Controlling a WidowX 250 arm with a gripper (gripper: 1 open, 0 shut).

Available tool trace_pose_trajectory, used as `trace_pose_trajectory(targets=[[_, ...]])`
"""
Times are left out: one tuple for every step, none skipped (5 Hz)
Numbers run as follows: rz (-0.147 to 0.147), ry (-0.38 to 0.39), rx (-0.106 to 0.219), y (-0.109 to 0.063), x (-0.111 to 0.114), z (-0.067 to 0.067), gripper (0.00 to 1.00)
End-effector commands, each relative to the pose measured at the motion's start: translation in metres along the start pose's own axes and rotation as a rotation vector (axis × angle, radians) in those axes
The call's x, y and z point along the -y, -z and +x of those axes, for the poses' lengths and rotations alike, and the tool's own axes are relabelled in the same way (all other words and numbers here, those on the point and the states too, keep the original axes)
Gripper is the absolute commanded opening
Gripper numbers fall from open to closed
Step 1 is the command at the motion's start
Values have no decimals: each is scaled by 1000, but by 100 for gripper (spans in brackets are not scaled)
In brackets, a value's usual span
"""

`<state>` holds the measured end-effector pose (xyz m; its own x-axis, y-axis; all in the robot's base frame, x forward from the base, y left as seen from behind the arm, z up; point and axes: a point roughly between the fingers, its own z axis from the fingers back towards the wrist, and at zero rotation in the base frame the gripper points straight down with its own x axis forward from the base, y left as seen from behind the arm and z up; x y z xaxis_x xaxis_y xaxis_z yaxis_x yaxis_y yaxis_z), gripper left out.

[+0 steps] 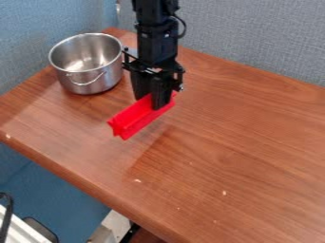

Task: Put the red object in the metal pot

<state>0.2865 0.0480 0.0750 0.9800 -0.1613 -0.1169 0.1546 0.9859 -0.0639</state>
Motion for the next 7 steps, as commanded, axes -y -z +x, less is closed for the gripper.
trace_pose_trajectory(targets=[[22, -16, 103, -34, -5, 3, 0], [14, -23, 103, -37, -5, 2, 0], [3, -30, 101, -40, -6, 1, 0], [7, -47, 111, -48, -6, 2, 0], [29, -68, 183, -75, -17, 6, 0], [30, -160, 189, -84, -55, 12, 0], [32, -224, 197, -90, -87, 11, 0]])
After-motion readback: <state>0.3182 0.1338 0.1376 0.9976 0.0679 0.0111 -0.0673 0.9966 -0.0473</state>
